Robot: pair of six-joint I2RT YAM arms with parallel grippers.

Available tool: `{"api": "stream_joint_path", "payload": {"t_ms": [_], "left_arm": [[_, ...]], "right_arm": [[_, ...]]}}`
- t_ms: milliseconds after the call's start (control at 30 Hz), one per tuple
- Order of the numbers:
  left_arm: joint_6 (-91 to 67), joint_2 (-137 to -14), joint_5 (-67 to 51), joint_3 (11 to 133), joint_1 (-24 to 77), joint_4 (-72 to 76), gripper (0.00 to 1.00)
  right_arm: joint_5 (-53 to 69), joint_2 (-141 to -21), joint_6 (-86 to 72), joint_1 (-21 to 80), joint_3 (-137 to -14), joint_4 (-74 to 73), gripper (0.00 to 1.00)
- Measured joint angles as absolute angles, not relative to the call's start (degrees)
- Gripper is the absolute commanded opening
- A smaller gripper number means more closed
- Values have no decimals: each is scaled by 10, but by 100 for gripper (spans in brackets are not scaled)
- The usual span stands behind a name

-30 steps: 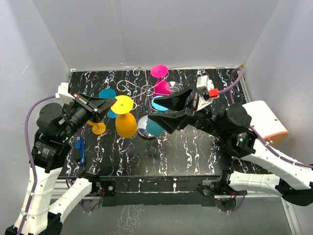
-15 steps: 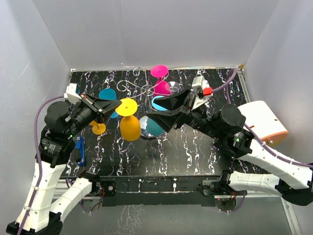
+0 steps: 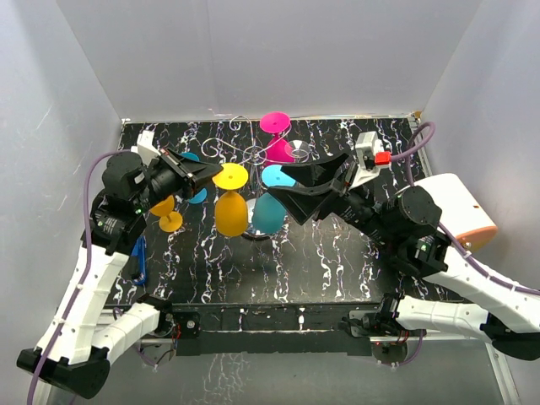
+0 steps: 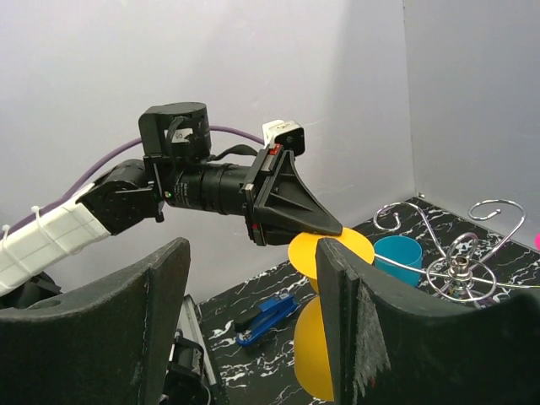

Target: Place the wine glass upside down on the wine glass rack

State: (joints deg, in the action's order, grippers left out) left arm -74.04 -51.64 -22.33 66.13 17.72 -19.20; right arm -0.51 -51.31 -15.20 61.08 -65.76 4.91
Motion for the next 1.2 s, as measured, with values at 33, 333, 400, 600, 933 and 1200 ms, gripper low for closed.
{"api": "stream_joint_path", "payload": {"t_ms": [33, 333, 400, 600, 933, 1200], "left_arm": [[-740, -519, -226, 661, 177, -189, 0], [-727, -543, -231, 672, 178, -164, 0], [-724, -547, -231, 672, 178, -157, 0], [-719, -567, -232, 672, 178, -139, 0], [-702, -583, -221, 672, 178, -119, 0], [-684, -585, -188, 678, 178, -127, 0]], "right_arm": [[-8, -510, -152, 611, -658, 49, 60], [-22, -507, -152, 611, -654, 52, 60], [-23, -507, -152, 611, -651, 53, 60], [-32, -508, -151, 611, -649, 56, 60], [-36, -508, -151, 611, -639, 62, 60], [-44, -507, -151, 611, -639, 62, 61]]}}
